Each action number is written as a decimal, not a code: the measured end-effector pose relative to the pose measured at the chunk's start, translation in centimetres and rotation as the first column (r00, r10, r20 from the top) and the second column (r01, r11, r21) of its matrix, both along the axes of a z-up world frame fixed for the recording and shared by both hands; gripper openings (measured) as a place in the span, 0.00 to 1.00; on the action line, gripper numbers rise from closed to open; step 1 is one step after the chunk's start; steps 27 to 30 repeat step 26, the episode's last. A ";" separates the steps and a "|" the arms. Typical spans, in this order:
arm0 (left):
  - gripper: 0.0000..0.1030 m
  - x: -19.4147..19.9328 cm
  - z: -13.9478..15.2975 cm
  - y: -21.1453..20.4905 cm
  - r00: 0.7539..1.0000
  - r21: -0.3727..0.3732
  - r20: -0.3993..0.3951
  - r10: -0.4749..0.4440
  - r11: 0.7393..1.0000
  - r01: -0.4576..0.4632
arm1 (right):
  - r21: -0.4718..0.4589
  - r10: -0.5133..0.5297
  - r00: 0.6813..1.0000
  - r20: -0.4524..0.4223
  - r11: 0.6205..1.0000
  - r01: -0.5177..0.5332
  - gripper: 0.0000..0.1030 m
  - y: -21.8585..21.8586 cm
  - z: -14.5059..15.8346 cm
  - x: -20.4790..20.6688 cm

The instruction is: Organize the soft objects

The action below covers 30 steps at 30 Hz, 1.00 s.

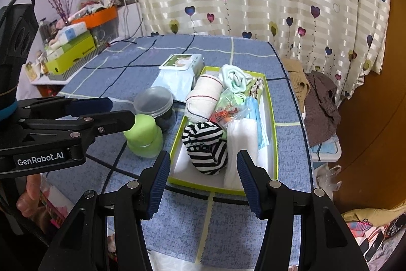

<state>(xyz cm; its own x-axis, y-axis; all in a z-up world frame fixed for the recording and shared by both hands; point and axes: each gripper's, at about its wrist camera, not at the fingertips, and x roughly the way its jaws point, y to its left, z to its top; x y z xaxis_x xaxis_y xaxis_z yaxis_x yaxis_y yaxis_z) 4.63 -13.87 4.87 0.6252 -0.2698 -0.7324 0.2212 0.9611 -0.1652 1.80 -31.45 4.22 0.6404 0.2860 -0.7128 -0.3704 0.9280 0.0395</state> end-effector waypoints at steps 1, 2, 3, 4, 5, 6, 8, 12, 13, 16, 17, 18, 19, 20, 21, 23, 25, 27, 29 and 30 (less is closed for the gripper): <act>0.50 0.0 0.0 0.0 1.000 -0.001 -0.001 -0.001 1.000 0.001 | 0.000 0.001 1.000 -0.001 1.000 -0.001 0.53 0.0 0.0 0.0; 0.50 0.0 0.0 0.0 1.000 -0.002 -0.001 -0.002 1.000 0.002 | -0.001 0.002 1.000 -0.002 1.000 -0.002 0.53 0.1 -0.2 0.0; 0.50 0.0 -0.1 0.0 1.000 0.000 -0.002 -0.002 1.000 0.002 | -0.002 0.003 1.000 -0.003 1.000 -0.003 0.53 0.1 -0.3 0.0; 0.50 0.1 -0.1 -0.1 1.000 0.009 -0.001 -0.001 1.000 0.001 | -0.003 0.004 1.000 -0.004 1.000 -0.004 0.53 0.1 -0.4 0.0; 0.50 0.0 -0.2 -0.1 1.000 0.012 -0.001 -0.001 1.000 0.001 | -0.004 0.005 1.000 -0.006 1.000 -0.005 0.53 0.1 -0.4 0.0; 0.50 0.1 -0.2 -0.1 1.000 0.014 -0.002 -0.001 1.000 0.001 | -0.006 0.006 1.000 -0.008 1.000 -0.006 0.53 0.2 -0.5 0.0; 0.50 0.2 -0.3 -0.2 1.000 0.018 -0.005 -0.003 1.000 0.003 | -0.006 0.005 1.000 -0.009 1.000 -0.005 0.53 0.2 -0.6 0.1; 0.50 0.3 -0.4 -0.3 1.000 0.030 -0.001 -0.004 1.000 0.004 | -0.009 0.004 1.000 -0.012 1.000 -0.004 0.53 0.3 -0.7 0.2; 0.50 0.3 -0.3 -0.4 1.000 0.029 0.001 -0.005 1.000 0.005 | -0.009 0.004 1.000 -0.013 1.000 -0.004 0.53 0.3 -0.8 0.2; 0.50 0.4 -0.3 -0.4 1.000 0.030 0.004 -0.006 1.000 0.006 | -0.009 0.004 1.000 -0.013 1.000 -0.004 0.53 0.3 -0.8 0.2; 0.50 0.4 -0.3 -0.4 1.000 0.032 0.005 -0.005 0.999 0.005 | -0.009 0.005 1.000 -0.013 1.000 -0.005 0.53 0.3 -0.7 0.2; 0.50 0.4 -0.4 -0.4 1.000 0.030 0.004 -0.006 1.000 0.006 | -0.009 0.005 1.000 -0.013 1.000 -0.006 0.53 0.3 -0.7 0.2; 0.50 0.4 -0.4 -0.4 1.000 0.029 0.004 -0.005 1.000 0.005 | -0.010 0.006 1.000 -0.014 1.000 -0.006 0.53 0.3 -0.7 0.2; 0.50 0.4 -0.4 -0.4 1.000 0.027 0.003 -0.003 1.000 0.003 | -0.009 0.005 1.000 -0.014 1.000 -0.005 0.53 0.4 -0.8 0.3; 0.50 0.4 -0.4 -0.4 1.000 0.027 0.005 -0.003 1.000 0.003 | -0.009 0.005 1.000 -0.014 1.000 -0.005 0.53 0.3 -0.8 0.3; 0.50 0.3 -0.4 -0.4 1.000 0.025 0.006 -0.002 1.000 0.002 | -0.010 0.005 1.000 -0.014 1.000 -0.005 0.53 0.4 -0.8 0.3; 0.50 0.3 -0.4 -0.6 1.000 0.029 0.006 -0.003 1.000 0.003 | -0.010 0.005 1.000 -0.014 1.000 -0.005 0.53 0.3 -0.8 0.3; 0.50 0.4 -0.4 -0.5 1.000 0.027 0.005 -0.004 1.000 0.004 | -0.009 0.005 1.000 -0.015 1.000 -0.005 0.53 0.4 -0.7 0.3; 0.50 0.4 -0.4 -0.5 1.000 0.027 0.005 -0.004 1.000 0.004 | -0.009 0.005 1.000 -0.015 1.000 -0.005 0.53 0.4 -0.7 0.3; 0.50 0.4 -0.4 -0.5 1.000 0.027 0.005 -0.004 1.000 0.004 | -0.009 0.005 1.000 -0.015 1.000 -0.005 0.53 0.4 -0.7 0.3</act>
